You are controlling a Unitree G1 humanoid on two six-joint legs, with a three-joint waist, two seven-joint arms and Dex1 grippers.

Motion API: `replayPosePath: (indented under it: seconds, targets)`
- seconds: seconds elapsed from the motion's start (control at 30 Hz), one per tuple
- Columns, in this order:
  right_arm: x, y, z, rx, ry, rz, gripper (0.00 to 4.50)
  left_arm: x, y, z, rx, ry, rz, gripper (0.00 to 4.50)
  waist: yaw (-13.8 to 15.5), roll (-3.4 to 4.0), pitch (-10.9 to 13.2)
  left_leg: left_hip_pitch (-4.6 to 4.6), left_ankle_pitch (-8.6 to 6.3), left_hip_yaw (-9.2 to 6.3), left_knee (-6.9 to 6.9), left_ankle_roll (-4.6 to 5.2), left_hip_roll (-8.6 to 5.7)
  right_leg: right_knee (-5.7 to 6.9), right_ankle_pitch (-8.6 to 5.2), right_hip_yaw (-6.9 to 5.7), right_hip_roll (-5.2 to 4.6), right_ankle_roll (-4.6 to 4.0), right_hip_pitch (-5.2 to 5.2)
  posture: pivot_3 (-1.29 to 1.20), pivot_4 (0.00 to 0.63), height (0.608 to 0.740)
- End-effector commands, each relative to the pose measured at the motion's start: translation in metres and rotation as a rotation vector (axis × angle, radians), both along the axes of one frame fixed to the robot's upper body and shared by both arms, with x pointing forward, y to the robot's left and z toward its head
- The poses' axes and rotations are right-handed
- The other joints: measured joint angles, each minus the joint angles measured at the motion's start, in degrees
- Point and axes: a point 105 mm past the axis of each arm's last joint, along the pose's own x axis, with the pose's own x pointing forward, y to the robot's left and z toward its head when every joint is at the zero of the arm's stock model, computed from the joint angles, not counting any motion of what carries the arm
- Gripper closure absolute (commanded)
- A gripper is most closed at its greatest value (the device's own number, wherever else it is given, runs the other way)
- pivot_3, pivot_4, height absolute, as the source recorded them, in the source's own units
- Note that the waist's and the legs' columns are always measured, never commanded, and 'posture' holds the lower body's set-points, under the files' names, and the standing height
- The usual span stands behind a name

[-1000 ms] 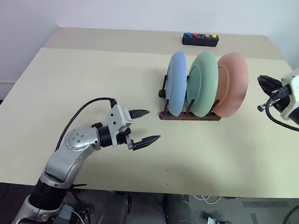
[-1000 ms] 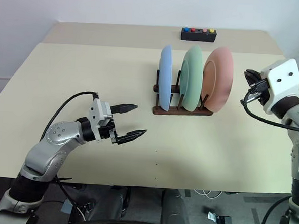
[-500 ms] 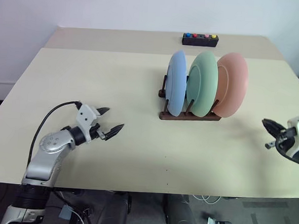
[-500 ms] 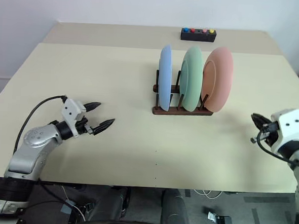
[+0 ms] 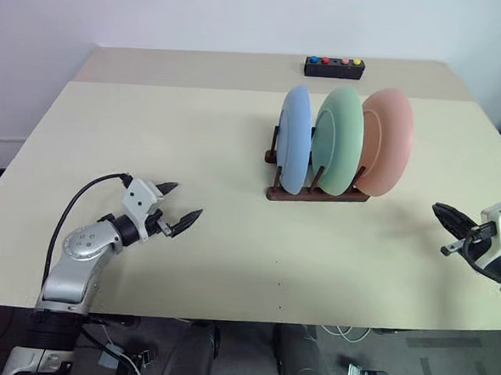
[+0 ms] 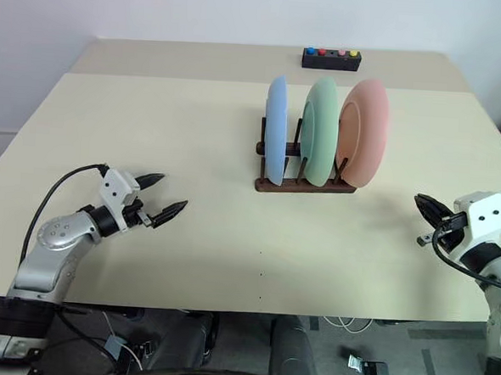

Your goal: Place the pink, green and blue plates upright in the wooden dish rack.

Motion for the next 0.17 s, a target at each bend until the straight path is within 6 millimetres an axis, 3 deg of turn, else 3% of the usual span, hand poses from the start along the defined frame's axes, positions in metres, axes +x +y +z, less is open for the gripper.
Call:
replayPosePath:
  seconds: [0.03, 0.17]
  targets:
    - [-0.0018, 0.0031, 0.0045, -0.004, -0.035, 0.008, 4.46, -0.0004, -0.0048, 0.0102, -0.005, -0.045, -0.027, 0.00, 0.0, 0.00, 0.0, 0.00, 0.00, 0.00, 0.00, 0.00, 0.00, 0.00, 0.00, 0.00, 0.00, 0.00, 0.01, 0.00, 0.150, 0.740]
    - [0.0040, 0.0017, 0.0040, 0.002, -0.041, 0.001, 4.46, 0.0019, -0.0042, 0.0110, -0.009, -0.051, -0.020, 0.00, 0.0, 0.00, 0.0, 0.00, 0.00, 0.00, -0.01, 0.00, 0.00, 0.00, 0.00, 0.00, 0.00, 0.00, -0.01, 0.00, 0.150, 0.740]
